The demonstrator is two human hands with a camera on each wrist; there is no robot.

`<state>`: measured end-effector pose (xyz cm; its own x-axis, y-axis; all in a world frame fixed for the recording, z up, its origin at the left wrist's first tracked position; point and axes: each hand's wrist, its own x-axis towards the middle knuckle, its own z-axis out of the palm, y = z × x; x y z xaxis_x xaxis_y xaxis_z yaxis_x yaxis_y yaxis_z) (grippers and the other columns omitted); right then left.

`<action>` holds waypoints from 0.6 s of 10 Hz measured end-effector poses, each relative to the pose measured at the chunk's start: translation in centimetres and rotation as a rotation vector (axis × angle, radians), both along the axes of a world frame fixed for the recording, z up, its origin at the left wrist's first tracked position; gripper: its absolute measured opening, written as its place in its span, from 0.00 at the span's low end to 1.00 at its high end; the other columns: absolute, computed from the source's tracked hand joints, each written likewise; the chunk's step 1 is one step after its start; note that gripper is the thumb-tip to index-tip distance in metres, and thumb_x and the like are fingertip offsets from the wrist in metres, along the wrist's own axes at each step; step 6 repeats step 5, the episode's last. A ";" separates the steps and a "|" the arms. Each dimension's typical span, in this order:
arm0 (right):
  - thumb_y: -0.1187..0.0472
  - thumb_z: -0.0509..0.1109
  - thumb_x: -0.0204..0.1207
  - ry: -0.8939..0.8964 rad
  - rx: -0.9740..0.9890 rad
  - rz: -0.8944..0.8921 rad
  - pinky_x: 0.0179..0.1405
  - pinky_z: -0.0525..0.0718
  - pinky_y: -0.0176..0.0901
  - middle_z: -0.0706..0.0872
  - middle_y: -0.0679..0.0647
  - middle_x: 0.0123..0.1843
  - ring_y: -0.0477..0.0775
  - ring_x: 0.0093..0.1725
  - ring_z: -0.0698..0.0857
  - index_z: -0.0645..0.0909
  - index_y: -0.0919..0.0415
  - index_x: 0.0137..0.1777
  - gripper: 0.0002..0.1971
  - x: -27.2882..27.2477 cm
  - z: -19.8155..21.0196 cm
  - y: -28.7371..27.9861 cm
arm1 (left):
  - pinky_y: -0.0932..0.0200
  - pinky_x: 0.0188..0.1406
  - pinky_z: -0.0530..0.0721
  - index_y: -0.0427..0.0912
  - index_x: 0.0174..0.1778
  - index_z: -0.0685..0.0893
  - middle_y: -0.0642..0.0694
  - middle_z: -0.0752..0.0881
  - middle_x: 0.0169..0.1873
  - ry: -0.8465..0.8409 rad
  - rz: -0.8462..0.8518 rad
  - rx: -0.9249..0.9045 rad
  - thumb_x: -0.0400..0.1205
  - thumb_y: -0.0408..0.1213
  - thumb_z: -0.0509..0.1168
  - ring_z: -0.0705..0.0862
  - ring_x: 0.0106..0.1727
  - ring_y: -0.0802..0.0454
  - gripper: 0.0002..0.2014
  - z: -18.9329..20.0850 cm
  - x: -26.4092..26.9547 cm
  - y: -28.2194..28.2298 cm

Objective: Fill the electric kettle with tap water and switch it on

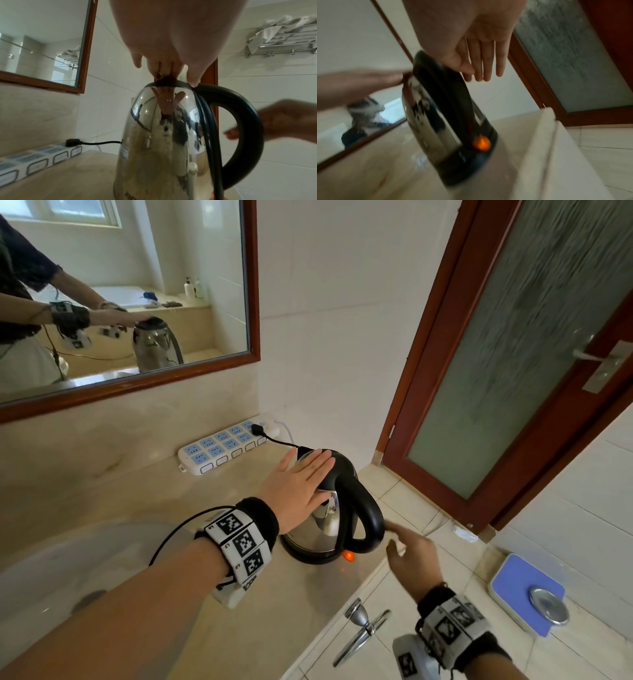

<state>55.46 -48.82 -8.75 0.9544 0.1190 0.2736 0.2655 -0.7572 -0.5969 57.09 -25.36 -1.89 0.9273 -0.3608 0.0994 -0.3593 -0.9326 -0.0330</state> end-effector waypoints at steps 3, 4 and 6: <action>0.55 0.68 0.76 0.152 -0.188 0.350 0.75 0.65 0.42 0.52 0.53 0.85 0.54 0.80 0.64 0.52 0.48 0.81 0.37 2.6 6.9 6.2 | 0.49 0.82 0.41 0.44 0.79 0.37 0.48 0.39 0.82 0.065 0.037 -0.041 0.85 0.50 0.46 0.40 0.82 0.54 0.32 -0.3 -1.7 0.2; 0.56 0.69 0.75 0.152 -0.269 0.332 0.72 0.69 0.41 0.55 0.54 0.84 0.56 0.78 0.67 0.52 0.51 0.81 0.39 2.7 7.7 7.3 | 0.47 0.83 0.44 0.45 0.79 0.38 0.49 0.41 0.82 0.117 0.046 -0.041 0.85 0.47 0.48 0.41 0.82 0.55 0.32 -0.7 -3.1 2.5; 0.56 0.70 0.74 0.162 -0.279 0.353 0.75 0.67 0.44 0.59 0.55 0.83 0.56 0.78 0.67 0.57 0.51 0.80 0.37 2.5 9.5 8.0 | 0.51 0.82 0.43 0.46 0.79 0.41 0.50 0.44 0.82 0.138 0.094 -0.089 0.84 0.44 0.50 0.42 0.82 0.56 0.31 0.5 -4.9 5.7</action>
